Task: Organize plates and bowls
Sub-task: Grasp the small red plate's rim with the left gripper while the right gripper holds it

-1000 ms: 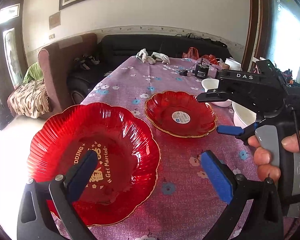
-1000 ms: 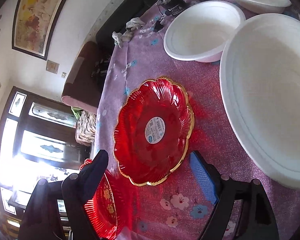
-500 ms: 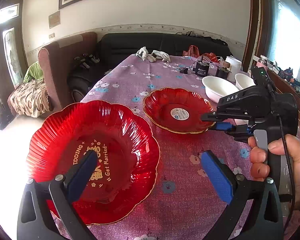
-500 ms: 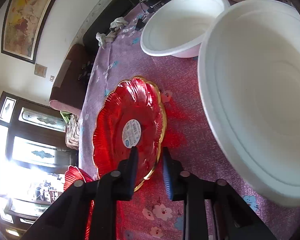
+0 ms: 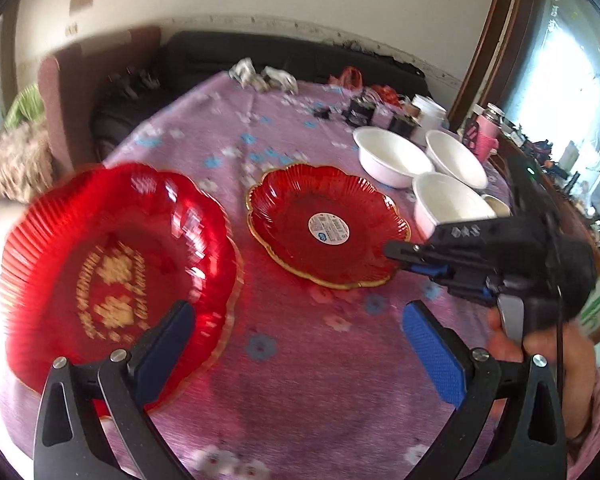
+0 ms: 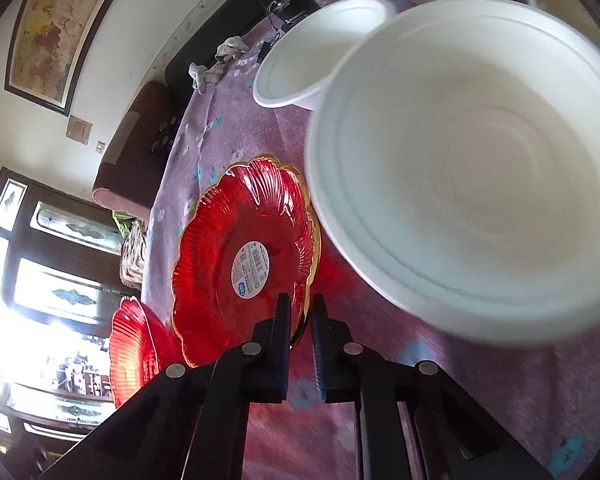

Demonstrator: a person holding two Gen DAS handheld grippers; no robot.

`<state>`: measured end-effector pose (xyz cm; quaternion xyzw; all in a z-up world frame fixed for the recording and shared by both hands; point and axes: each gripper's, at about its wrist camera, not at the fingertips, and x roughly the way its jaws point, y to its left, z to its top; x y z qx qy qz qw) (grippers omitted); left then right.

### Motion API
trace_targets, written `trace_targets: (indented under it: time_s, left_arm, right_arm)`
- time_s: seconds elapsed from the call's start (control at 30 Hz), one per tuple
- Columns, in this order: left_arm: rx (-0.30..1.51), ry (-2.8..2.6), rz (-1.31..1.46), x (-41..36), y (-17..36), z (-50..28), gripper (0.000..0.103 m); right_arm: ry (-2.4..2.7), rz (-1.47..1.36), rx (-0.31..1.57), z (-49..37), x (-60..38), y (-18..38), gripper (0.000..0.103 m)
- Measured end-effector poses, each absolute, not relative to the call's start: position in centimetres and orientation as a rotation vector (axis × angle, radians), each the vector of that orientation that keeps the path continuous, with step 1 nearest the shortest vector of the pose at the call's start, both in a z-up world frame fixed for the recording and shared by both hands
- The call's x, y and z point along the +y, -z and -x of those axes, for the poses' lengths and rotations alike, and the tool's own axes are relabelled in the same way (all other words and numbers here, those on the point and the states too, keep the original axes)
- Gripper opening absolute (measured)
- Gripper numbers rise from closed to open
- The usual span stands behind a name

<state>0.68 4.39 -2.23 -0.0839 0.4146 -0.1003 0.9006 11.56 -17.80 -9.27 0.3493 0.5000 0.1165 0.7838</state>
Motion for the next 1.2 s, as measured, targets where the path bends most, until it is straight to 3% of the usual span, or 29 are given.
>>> trace_targets:
  time_s: [0.3, 0.67, 1.2]
  left_arm:
    - [0.947, 0.212, 0.361, 4.8, 2.9, -2.2, 0.103]
    - [0.915, 0.346, 0.466, 4.0, -1.9, -0.3, 0.103]
    - [1.075, 0.184, 0.621, 3.6, 4.2, -4.5, 0.103]
  right_arm:
    - [-0.255, -0.743, 1.071, -8.2, -20.8, 9.3, 0.011]
    - [-0.278, -0.755, 1.057, -7.8, -21.8, 9.3, 0.009]
    - [-0.299, -0.782, 1.054, -7.8, -22.9, 9.8, 0.009]
